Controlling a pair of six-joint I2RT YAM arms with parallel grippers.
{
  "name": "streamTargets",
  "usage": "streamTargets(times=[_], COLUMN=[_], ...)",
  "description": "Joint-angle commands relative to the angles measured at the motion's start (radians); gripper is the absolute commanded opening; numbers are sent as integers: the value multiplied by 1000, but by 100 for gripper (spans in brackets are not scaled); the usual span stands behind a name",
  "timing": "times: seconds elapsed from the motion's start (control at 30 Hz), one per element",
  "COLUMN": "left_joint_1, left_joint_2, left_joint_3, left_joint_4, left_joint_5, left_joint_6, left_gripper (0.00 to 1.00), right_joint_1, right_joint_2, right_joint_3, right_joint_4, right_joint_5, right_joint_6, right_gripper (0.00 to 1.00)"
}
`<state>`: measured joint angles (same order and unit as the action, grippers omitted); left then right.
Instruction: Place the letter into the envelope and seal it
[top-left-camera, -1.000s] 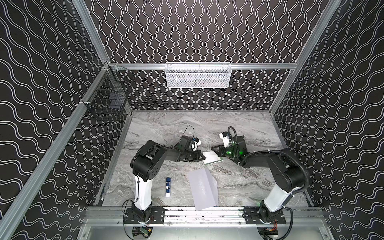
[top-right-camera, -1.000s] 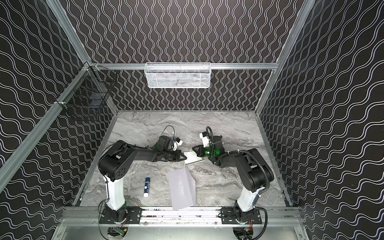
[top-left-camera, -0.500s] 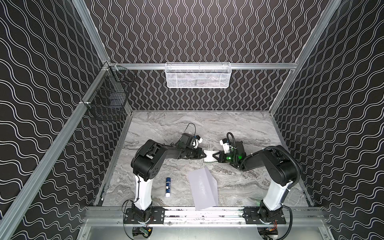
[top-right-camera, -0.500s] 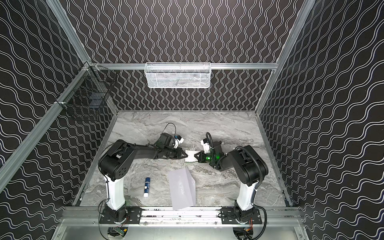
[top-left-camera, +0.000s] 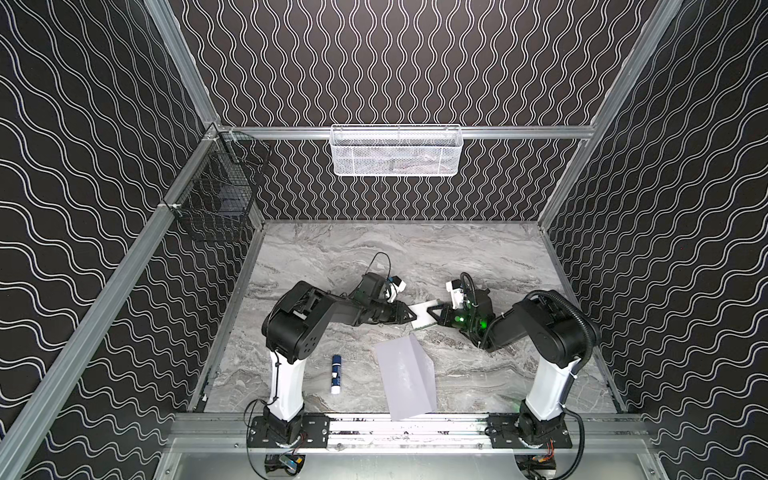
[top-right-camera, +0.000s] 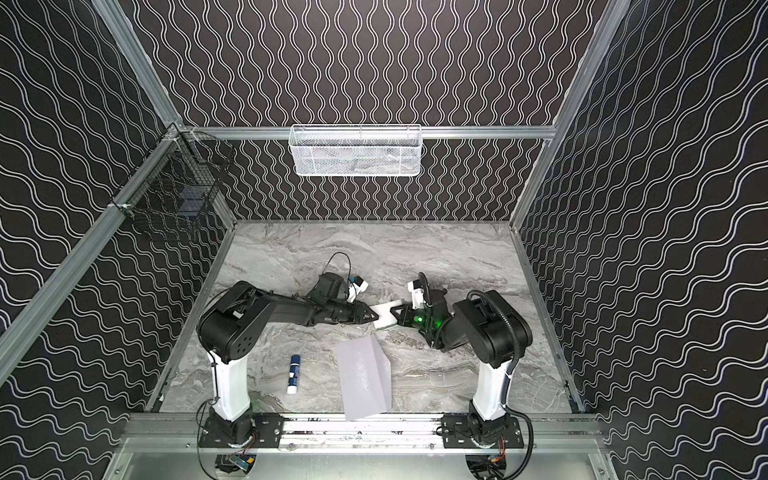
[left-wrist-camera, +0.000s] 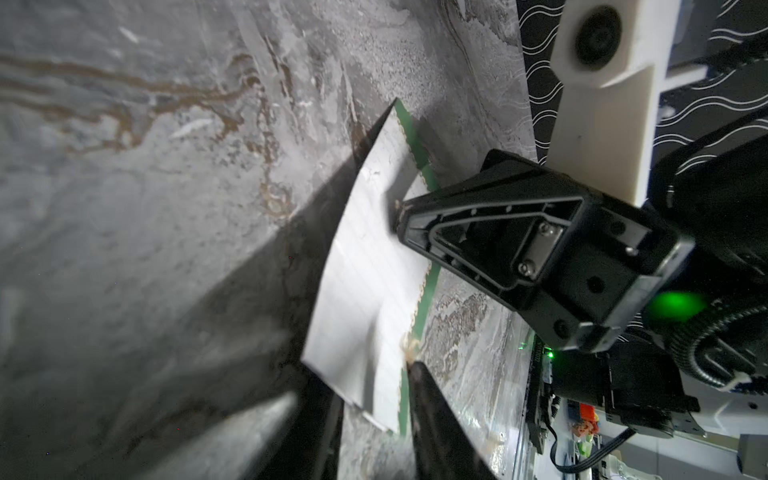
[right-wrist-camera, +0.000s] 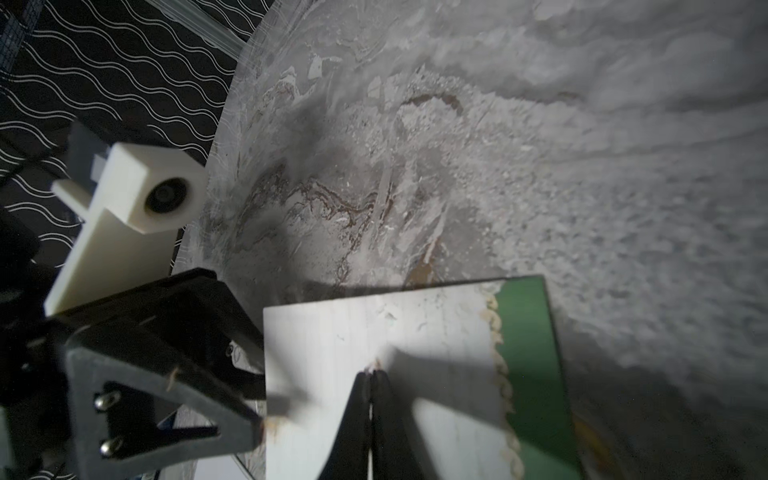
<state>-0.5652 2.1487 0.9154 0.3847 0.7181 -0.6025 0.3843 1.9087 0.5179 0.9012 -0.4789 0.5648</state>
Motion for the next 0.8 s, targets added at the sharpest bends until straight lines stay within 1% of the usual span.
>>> streamTargets(times=[0.0,0.17,0.27,0.37,0.5,0.57,0.63,0.7,0.77], left_joint_1=[-7,-10,-11,-9,-7,-7,-8,-5,-3], left_joint_2=[8,24,28,29,35,42,46,50,53], left_joint_3=[-23,-35,-31,-15,12,26,34,40,45], left_joint_4=[9,26,24,-2,-21,-24,-25,-30,-32], left_joint_5=[-22,-27,-35,-44,-51,-51,-47,-46,-42], left_joint_6=[-43,-59,-61,-48,-40,-39,-40,-37,-32], left_gripper=[34,33,27,17,9,3,0,0,0], right_joint_1=[2,2,2,2,2,2,2,2,2], right_joint_2=[38,51,46,33,16,9,1,-5,-49], right_joint_3=[-10,-21,-28,-36,-45,-45,-46,-45,-40], right_joint_4=[-185,-161,-153,-158,-158,-161,-164,-166,-172], right_joint_5=[53,42,40,39,34,31,27,18,0], right_joint_6=[31,50,54,51,53,53,52,49,42], right_gripper=[7,6,6,6,6,6,6,7,8])
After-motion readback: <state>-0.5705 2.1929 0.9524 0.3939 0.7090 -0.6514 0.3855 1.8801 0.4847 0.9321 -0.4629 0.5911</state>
